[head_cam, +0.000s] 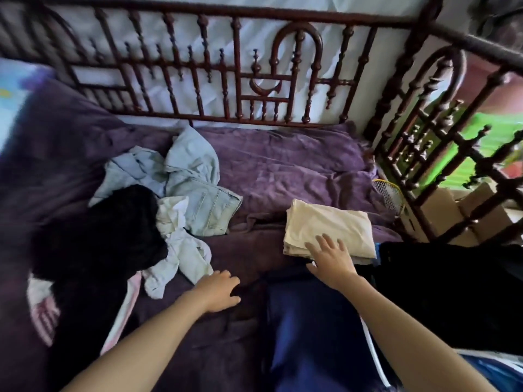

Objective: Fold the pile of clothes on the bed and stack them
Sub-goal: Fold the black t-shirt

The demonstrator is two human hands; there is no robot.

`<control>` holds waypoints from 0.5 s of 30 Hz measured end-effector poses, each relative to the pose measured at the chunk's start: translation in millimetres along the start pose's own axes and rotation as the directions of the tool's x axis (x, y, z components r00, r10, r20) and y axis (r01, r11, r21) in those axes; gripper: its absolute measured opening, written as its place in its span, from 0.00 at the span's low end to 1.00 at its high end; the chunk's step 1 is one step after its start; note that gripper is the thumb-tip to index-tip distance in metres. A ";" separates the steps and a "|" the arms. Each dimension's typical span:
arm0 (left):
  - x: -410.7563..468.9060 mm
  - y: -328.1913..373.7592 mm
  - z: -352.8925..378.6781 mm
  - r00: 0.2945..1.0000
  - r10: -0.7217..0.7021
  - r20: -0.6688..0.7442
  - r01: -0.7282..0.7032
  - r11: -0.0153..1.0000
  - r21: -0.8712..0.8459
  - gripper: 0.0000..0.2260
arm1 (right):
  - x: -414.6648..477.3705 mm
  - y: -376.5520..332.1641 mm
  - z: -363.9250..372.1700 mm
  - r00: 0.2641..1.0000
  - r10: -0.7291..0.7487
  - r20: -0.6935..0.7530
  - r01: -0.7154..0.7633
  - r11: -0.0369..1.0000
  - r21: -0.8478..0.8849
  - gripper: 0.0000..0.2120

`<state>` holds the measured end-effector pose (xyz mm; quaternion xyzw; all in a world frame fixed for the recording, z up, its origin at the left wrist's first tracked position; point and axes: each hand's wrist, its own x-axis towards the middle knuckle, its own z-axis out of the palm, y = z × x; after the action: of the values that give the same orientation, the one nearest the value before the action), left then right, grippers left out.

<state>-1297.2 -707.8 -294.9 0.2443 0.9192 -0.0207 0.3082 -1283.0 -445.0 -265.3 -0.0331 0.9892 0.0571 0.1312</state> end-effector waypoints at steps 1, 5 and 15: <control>-13.6 -14.2 3.7 0.999 -0.043 -0.028 0.042 0.999 -0.026 0.23 | 8.0 -15.9 -4.7 0.999 -0.048 -0.017 0.048 0.999 0.009 0.25; -73.7 -71.8 21.0 0.962 -0.245 -0.119 0.230 0.965 -0.124 0.22 | 30.5 -88.5 -22.2 0.972 -0.230 -0.050 0.231 0.973 0.005 0.24; -196.8 -179.2 80.3 0.721 -0.644 -0.257 0.498 0.739 -0.453 0.19 | 34.4 -243.5 -32.5 0.865 -0.497 -0.070 0.499 0.866 0.020 0.22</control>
<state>-1199.3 -966.4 -266.6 -0.1170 0.9795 0.0985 0.1312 -1304.8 -692.1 -268.6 -0.2863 0.9517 0.0018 0.1111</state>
